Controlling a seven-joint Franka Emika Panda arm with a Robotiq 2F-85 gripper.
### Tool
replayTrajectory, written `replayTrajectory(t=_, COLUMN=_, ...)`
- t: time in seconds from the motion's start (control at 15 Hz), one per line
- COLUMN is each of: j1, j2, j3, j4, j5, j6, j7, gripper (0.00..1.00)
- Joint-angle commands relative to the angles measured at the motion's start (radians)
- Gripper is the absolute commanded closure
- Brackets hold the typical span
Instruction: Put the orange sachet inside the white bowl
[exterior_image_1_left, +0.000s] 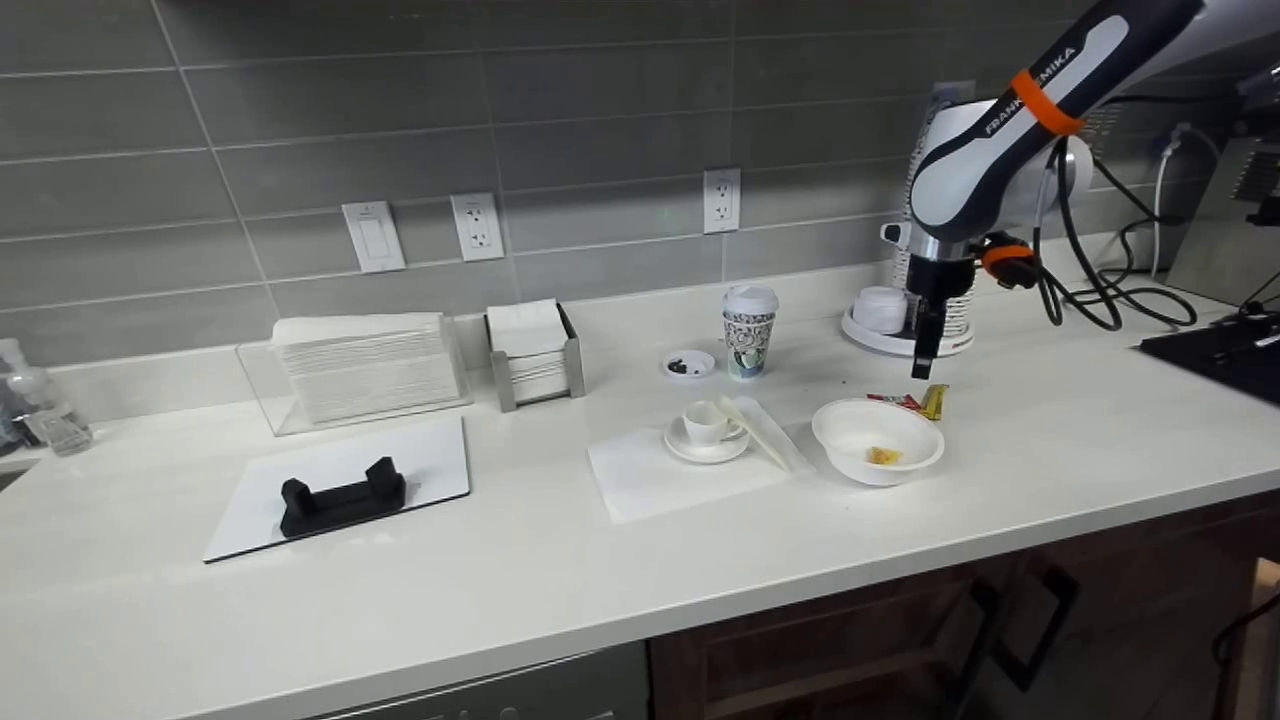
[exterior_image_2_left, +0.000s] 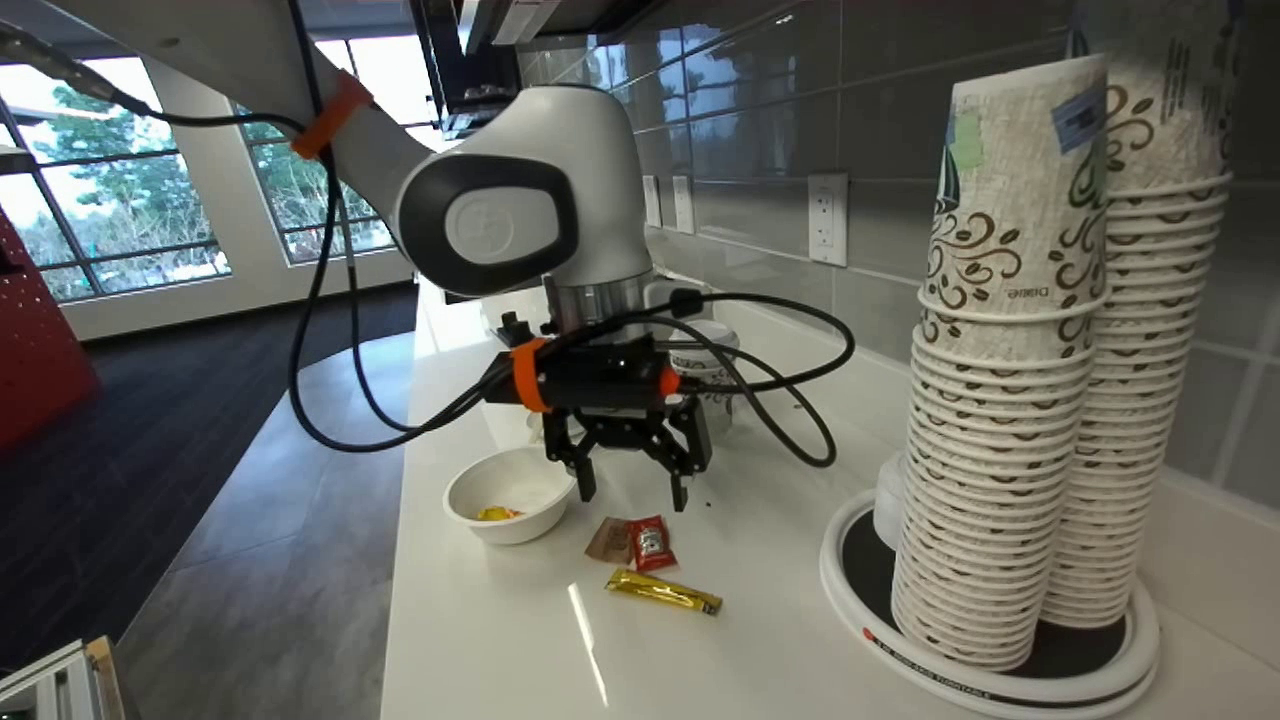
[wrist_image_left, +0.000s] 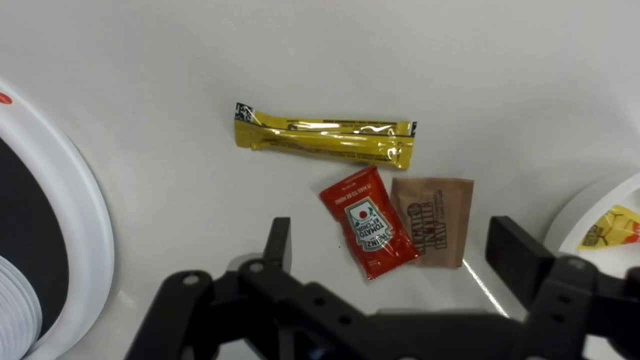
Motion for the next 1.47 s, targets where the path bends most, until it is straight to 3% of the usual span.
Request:
replayTrajectory(t=0.0, j1=-0.038, j2=0.009, j3=0.044, j4=0.002, j5=0.041, j6=-0.005, j7=-0.052, gripper=0.00)
replayTrajectory(t=0.67, j1=-0.108, j2=0.075, j3=0.123, j4=0.022, j5=0.252, j6=0.026, j7=-0.327, gripper=0.00)
replayTrajectory(t=0.93, j1=-0.126, j2=0.112, j3=0.131, j4=0.048, j5=0.278, j6=0.041, j7=-0.401, gripper=0.01)
replayTrajectory(t=1.4, j1=-0.161, j2=0.169, j3=0.155, j4=0.089, j5=0.309, j6=0.076, j7=-0.460, gripper=0.30)
